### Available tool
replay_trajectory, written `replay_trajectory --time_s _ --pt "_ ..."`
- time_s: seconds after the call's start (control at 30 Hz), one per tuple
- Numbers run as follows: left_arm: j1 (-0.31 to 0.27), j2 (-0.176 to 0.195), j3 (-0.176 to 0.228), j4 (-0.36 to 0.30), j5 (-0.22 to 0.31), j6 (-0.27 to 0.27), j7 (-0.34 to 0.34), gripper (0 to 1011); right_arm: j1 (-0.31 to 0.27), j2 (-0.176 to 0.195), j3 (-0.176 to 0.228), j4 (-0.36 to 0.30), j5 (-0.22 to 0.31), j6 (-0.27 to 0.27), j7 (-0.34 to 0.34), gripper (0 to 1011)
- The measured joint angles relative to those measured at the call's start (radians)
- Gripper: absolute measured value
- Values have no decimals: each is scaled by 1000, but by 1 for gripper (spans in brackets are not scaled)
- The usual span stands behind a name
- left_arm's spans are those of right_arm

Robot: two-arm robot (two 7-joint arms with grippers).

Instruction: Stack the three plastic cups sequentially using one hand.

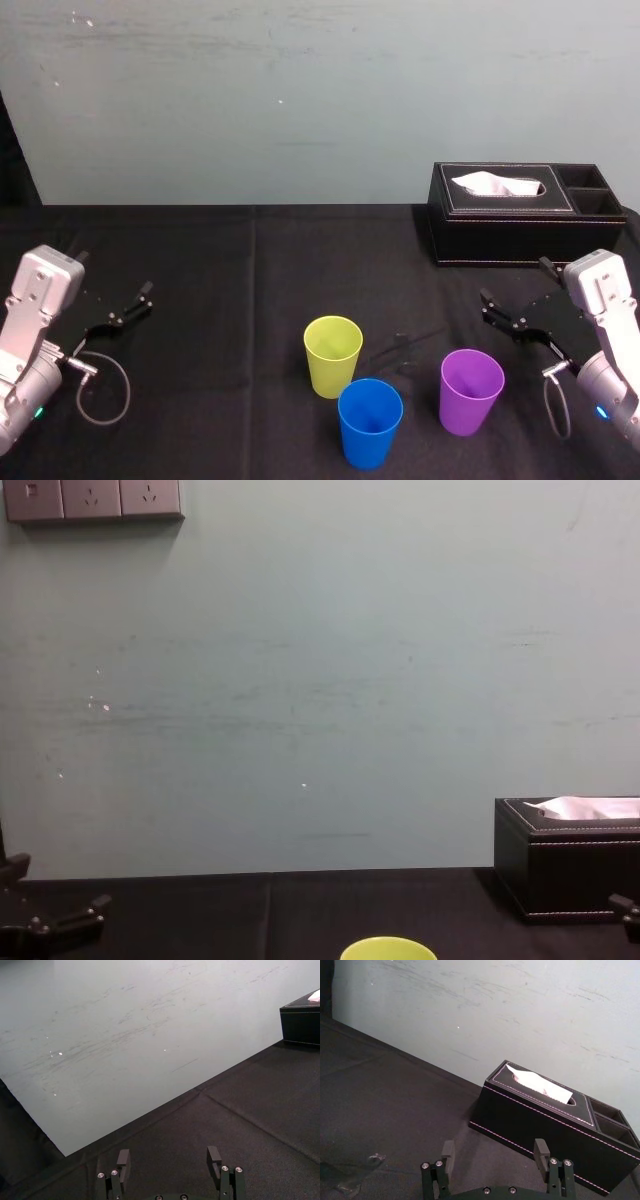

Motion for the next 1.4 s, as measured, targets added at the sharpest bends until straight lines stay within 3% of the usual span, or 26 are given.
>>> replay_trajectory --time_s 1.4 --pt "0 0 0 0 0 0 0 1000 0 0 0 0 0 0 0 1003"
